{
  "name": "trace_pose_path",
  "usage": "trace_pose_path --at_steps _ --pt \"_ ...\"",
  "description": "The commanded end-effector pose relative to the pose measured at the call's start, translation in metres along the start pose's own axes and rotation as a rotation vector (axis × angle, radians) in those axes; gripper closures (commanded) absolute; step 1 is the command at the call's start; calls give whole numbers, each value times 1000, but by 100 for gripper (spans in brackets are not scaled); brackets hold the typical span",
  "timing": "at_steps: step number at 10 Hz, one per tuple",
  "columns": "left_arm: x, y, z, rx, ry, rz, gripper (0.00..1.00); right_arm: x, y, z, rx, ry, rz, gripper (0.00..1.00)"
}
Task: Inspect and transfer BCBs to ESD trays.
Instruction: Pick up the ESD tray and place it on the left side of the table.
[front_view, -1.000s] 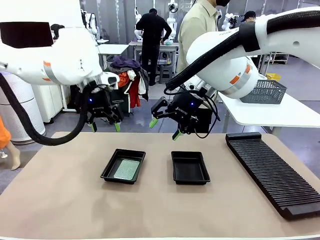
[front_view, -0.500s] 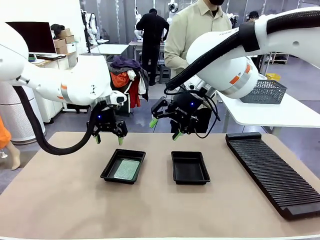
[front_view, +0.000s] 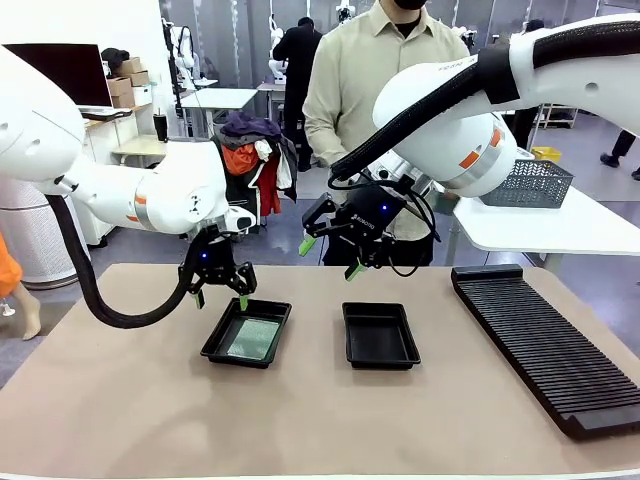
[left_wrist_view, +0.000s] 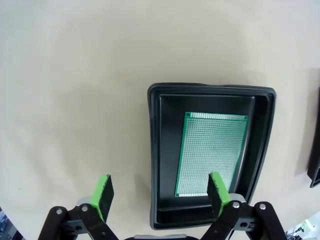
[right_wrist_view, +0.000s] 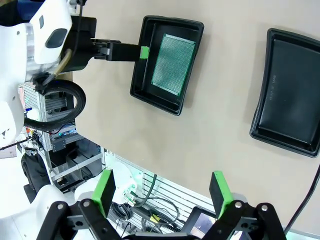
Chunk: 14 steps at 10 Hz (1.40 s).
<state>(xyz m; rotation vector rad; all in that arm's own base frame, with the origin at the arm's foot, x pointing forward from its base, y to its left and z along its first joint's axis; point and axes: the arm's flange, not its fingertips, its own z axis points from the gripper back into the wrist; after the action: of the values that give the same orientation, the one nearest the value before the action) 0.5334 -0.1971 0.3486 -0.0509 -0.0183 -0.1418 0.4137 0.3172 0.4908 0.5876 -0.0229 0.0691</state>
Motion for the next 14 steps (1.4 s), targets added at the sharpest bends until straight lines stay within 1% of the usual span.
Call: trace_pose_path --at_steps 1,6,9,14 --pt "3 -1 -14 18 0 36 0 3 2 0 -28 -6 -17 0" --pt "5 3 -33 16 12 44 0 3 2 0 -28 -6 -17 0" --pt "7 5 -39 38 13 39 19 3 2 0 -28 -6 -17 0" --pt "6 5 -40 66 -6 25 56 3 2 0 -28 -6 -17 0"
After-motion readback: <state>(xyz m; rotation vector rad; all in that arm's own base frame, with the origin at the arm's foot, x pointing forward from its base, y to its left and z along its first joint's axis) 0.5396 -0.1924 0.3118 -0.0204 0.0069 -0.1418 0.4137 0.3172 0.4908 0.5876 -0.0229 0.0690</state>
